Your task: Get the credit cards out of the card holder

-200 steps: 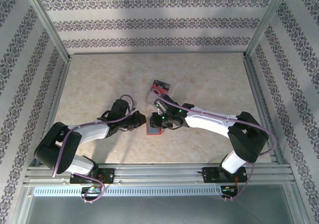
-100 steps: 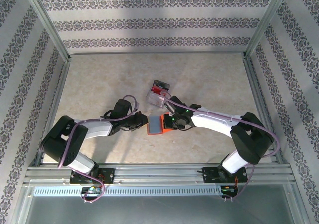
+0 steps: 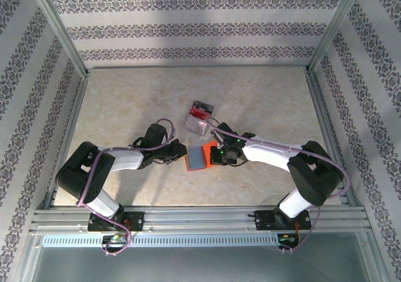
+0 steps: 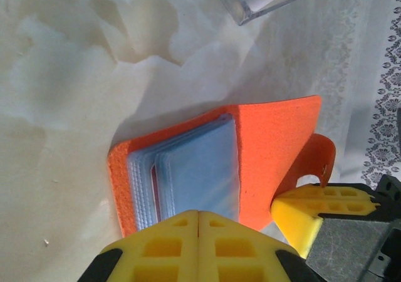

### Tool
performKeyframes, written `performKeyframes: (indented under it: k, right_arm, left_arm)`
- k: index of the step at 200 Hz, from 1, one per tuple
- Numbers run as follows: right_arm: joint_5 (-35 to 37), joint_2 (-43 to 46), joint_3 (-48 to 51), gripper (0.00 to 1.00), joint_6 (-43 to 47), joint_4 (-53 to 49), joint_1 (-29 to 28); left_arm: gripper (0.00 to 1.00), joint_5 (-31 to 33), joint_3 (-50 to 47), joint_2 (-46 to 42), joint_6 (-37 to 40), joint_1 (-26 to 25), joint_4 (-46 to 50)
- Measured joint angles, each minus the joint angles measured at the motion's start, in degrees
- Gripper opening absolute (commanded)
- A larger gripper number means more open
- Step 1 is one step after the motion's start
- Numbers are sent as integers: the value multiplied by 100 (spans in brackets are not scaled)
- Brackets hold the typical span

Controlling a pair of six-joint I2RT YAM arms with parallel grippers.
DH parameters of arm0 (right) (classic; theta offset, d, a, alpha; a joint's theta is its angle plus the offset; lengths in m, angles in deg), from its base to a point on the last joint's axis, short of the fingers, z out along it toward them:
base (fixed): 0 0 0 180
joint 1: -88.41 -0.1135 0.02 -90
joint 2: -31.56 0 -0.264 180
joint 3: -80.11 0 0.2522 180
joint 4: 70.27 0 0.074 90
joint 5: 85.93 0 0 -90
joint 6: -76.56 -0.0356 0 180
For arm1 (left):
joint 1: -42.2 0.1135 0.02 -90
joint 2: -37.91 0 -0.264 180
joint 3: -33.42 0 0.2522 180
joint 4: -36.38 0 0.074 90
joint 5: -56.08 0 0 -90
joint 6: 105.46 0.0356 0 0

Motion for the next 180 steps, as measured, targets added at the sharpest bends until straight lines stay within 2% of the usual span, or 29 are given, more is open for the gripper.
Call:
performKeyframes:
  k: [180]
  right_arm:
    - [-374,-175,273,3,22,422,260]
  left_arm:
    - [6,39,72,330,87,-87,17]
